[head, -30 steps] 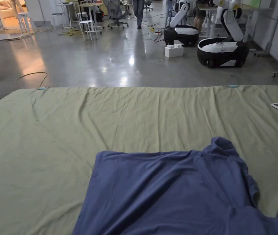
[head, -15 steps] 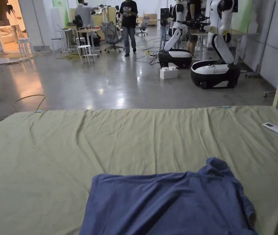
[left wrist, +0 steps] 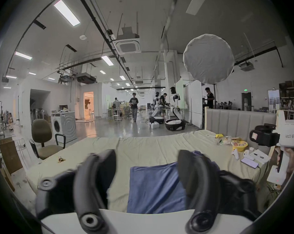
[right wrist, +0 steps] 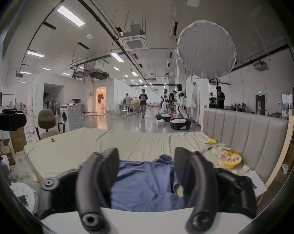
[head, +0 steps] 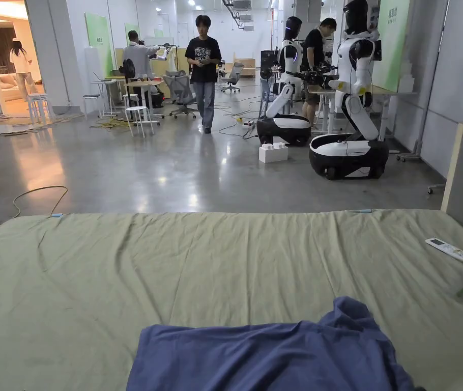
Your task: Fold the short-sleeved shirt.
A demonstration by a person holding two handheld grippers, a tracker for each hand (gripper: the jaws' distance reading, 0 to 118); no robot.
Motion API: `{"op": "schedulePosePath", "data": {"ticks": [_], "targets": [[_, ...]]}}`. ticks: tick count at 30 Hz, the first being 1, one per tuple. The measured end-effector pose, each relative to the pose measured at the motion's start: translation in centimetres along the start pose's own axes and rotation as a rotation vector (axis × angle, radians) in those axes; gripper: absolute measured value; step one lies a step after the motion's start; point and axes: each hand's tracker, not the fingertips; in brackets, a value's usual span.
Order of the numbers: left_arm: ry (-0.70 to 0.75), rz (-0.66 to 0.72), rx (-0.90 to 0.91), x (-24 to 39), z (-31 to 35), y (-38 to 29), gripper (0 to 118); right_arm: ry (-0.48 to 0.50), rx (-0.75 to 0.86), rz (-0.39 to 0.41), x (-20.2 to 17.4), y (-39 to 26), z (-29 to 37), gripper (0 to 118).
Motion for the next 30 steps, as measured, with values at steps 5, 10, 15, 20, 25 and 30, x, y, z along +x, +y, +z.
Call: {"op": "schedulePosePath", "data": {"ticks": [5,10,15,20,25,30], "targets": [[-0.073,0.102,-0.008,-0.2,-0.5,-0.3,1,0.013,-0.026,-0.012,-0.7,-0.6,-0.4,13],[-0.059,0.078,-0.028,-0.6,-1.0,-0.5,0,-0.023,-0.094,-0.070,-0.4,-1.8,-0.7,0],[-0.057,0.089,-0.020,-1.0,-1.4,-0.6,0,-0.028,-0.083,-0.063,-0.1,-1.5,-0.7,0],[-0.069,0.102,-0.038,-1.9,-1.9,-1.3,0,-0.026,-0.083,-0.071,0.1,-1.5,-0.9,0],[-0.001,0.107,-0.139,-4.4,-3.7,-4.4,0,-0.007,-0.132,-0.097,0.5,-2.6,-0.9,0],[-0.031,0.181,-0.260,-8.3,-5.2,-11.9,61,0.009,-0.205,-0.124,0.8,-4.2,-0.5,0]]}}
